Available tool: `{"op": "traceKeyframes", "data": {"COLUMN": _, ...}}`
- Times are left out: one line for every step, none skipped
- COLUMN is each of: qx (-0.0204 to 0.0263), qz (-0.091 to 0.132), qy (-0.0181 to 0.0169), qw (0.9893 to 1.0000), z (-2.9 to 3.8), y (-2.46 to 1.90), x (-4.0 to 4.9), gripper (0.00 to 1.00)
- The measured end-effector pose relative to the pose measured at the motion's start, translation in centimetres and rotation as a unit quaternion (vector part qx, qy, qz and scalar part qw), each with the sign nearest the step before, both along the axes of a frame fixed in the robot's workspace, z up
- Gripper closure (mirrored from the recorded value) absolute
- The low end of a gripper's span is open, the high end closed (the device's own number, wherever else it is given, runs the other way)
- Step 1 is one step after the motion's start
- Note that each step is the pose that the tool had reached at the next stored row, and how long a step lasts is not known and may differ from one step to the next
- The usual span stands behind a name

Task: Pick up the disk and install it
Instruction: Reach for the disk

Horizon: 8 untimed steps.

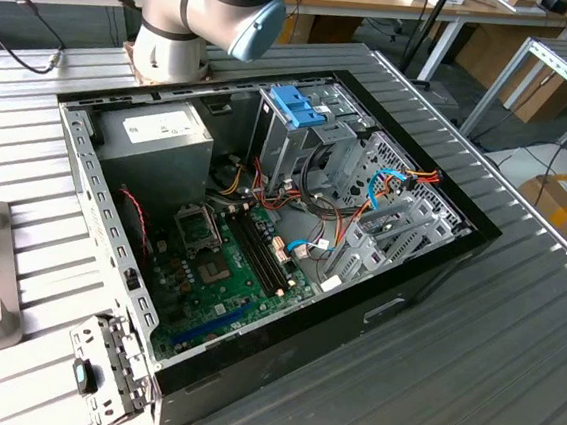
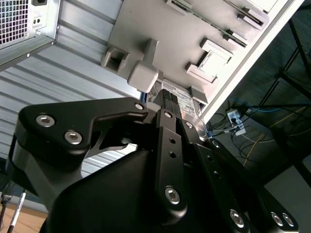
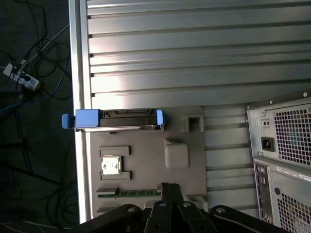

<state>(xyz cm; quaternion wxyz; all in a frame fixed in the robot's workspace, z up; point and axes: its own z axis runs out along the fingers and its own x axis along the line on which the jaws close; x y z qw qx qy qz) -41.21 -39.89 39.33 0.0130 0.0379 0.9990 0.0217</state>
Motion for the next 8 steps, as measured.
{"op": "traceKeyframes", "data": {"qx": 0.0000, "qz": 0.000, "qy": 0.0000, "qw": 1.0000, "z": 0.00, "y": 0.00, "x": -0.05, "gripper": 0.90}}
{"op": "traceKeyframes", "data": {"qx": 0.0000, "qz": 0.000, "qy": 0.0000, "qw": 1.0000, "z": 0.00, "y": 0.00, "x": -0.09, "gripper": 0.90}}
{"op": "traceKeyframes", "data": {"qx": 0.0000, "qz": 0.000, "qy": 0.0000, "qw": 1.0000, "z": 0.00, "y": 0.00, "x": -0.14, "gripper": 0.90}}
{"op": "traceKeyframes", "data": {"qx": 0.0000, "qz": 0.000, "qy": 0.0000, "qw": 1.0000, "z": 0.00, "y": 0.00, "x": -0.19, "gripper": 0.90}}
{"op": "traceKeyframes", "data": {"qx": 0.0000, "qz": 0.000, "qy": 0.0000, "qw": 1.0000, "z": 0.00, "y": 0.00, "x": -0.26, "gripper": 0.90}}
{"op": "traceKeyframes", "data": {"qx": 0.0000, "qz": 0.000, "qy": 0.0000, "qw": 1.0000, "z": 0.00, "y": 0.00, "x": -0.30, "gripper": 0.90}}
{"op": "traceKeyframes", "data": {"qx": 0.0000, "qz": 0.000, "qy": 0.0000, "qw": 1.0000, "z": 0.00, "y": 0.00, "x": -0.34, "gripper": 0.90}}
{"op": "traceKeyframes", "data": {"qx": 0.0000, "qz": 0.000, "qy": 0.0000, "qw": 1.0000, "z": 0.00, "y": 0.00, "x": -0.38, "gripper": 0.90}}
